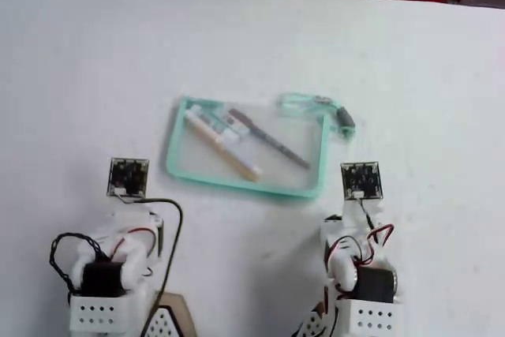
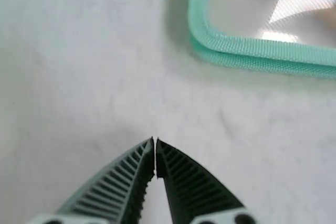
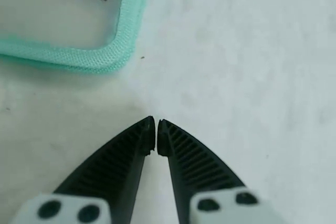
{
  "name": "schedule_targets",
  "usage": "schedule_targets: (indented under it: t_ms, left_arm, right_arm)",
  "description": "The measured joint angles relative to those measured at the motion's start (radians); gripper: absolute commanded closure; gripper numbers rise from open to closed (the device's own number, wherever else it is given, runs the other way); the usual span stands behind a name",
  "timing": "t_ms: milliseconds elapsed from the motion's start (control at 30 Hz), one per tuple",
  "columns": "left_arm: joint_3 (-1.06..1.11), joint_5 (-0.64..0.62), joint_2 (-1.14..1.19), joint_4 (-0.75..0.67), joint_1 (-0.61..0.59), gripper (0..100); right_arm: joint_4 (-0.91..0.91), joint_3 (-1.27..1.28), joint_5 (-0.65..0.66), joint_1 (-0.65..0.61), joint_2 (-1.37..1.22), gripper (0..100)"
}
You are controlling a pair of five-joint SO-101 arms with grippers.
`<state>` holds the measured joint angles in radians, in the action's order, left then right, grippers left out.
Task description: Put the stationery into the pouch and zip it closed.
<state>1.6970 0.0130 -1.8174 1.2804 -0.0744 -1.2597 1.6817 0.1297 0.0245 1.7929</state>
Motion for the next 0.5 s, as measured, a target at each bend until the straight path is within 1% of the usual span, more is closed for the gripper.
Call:
schedule_targets:
  t_ms: [133,500]
  left_arm:
    - [0.0,0.0,0.0,0.0,0.0,97]
    - [0.0,0.0,0.0,0.0,0.0,97]
  right_arm:
    - [0.0,0.0,-0.098,0.0,0.0,97.9]
    - [0.0,0.0,-0.115,0.0,0.0,97.5]
